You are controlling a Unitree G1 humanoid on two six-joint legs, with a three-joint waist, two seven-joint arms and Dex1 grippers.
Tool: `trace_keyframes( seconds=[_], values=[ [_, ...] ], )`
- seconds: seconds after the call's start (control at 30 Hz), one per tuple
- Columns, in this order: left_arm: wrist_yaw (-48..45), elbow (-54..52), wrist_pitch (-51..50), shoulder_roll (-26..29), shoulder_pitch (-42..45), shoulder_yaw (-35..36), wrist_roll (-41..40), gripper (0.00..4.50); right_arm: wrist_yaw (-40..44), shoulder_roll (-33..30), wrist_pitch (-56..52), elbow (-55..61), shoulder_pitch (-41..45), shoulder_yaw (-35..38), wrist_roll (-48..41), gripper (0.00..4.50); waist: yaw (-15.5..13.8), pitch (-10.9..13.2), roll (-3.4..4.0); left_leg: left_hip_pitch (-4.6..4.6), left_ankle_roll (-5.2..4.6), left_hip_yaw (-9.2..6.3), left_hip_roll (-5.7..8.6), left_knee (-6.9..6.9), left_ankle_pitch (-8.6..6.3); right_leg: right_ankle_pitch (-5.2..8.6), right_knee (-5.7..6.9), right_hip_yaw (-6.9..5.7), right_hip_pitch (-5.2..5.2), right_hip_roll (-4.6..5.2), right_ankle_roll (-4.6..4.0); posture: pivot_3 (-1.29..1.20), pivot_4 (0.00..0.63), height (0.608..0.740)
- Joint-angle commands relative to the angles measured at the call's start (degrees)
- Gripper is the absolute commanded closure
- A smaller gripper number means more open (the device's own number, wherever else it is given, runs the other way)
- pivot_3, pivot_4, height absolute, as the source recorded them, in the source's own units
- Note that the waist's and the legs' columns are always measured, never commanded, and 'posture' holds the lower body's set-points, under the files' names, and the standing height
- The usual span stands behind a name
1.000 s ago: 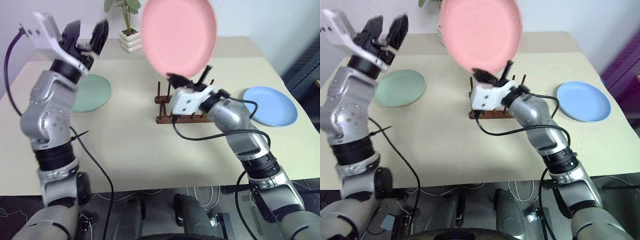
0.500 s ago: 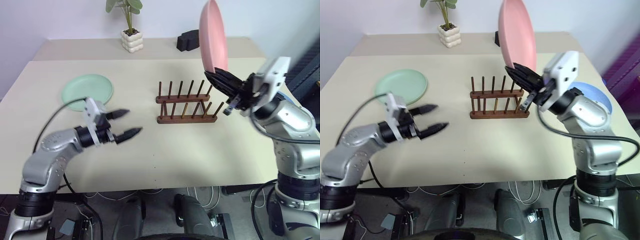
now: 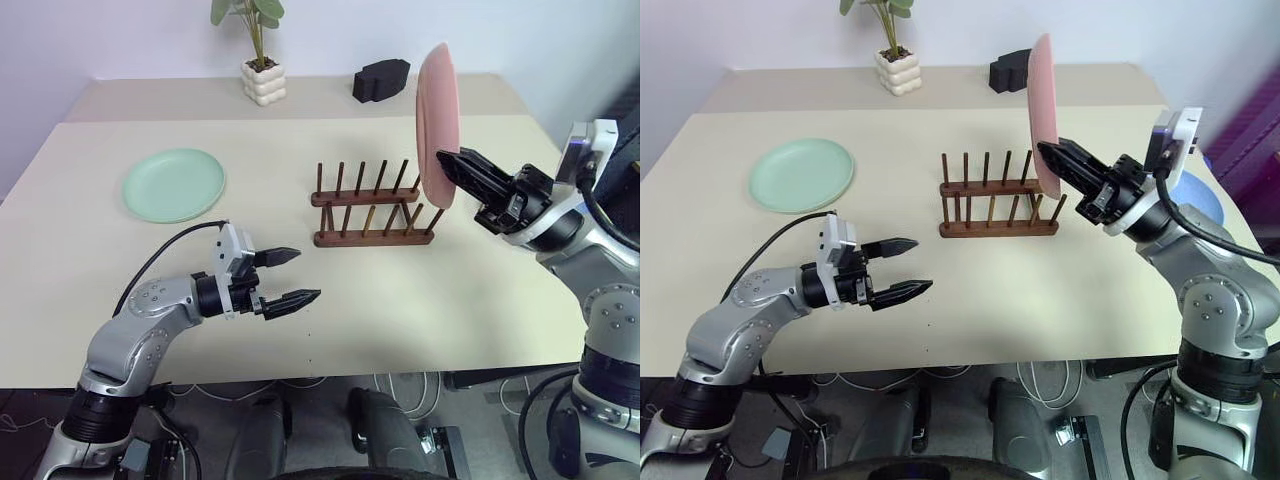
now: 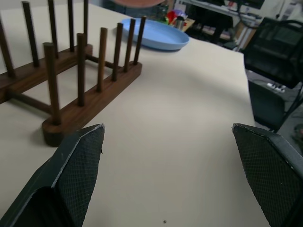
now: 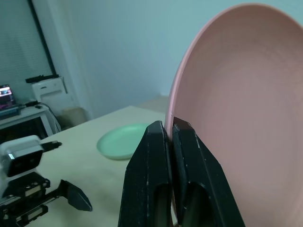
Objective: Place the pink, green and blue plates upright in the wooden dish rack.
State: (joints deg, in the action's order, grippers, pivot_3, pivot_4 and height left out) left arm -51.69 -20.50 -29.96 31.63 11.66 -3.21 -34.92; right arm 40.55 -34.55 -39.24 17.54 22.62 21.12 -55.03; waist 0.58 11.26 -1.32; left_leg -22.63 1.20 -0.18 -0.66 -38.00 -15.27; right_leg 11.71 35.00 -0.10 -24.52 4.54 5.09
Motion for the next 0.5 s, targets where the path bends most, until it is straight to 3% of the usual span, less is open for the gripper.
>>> trace_keyframes(
  seconds=[0.03,0.5],
  values=[
    [0.1,-1.7,0.3,-0.5,0.8,-0.5,0.0,0.06,2.7,-1.3,0.0,-2.5,1.5,1.6,-2.3,4.50,0.0,0.0,0.00,0.00,0.00,0.00,0.00,0.00,0.00,0.00,0.00,0.00,0.00,0.00,0.00,0.00,0.150,0.740],
    [-1.1,0.1,2.8,-0.9,-0.9,-0.6,1.7,0.06,7.2,-3.0,-3.3,-11.6,6.1,1.4,-3.9,4.50,0.1,0.0,0.04,0.00,0.00,-0.01,-0.01,0.00,0.00,0.00,0.00,0.00,-0.01,-0.05,0.01,0.00,0.150,0.740]
  ],
)
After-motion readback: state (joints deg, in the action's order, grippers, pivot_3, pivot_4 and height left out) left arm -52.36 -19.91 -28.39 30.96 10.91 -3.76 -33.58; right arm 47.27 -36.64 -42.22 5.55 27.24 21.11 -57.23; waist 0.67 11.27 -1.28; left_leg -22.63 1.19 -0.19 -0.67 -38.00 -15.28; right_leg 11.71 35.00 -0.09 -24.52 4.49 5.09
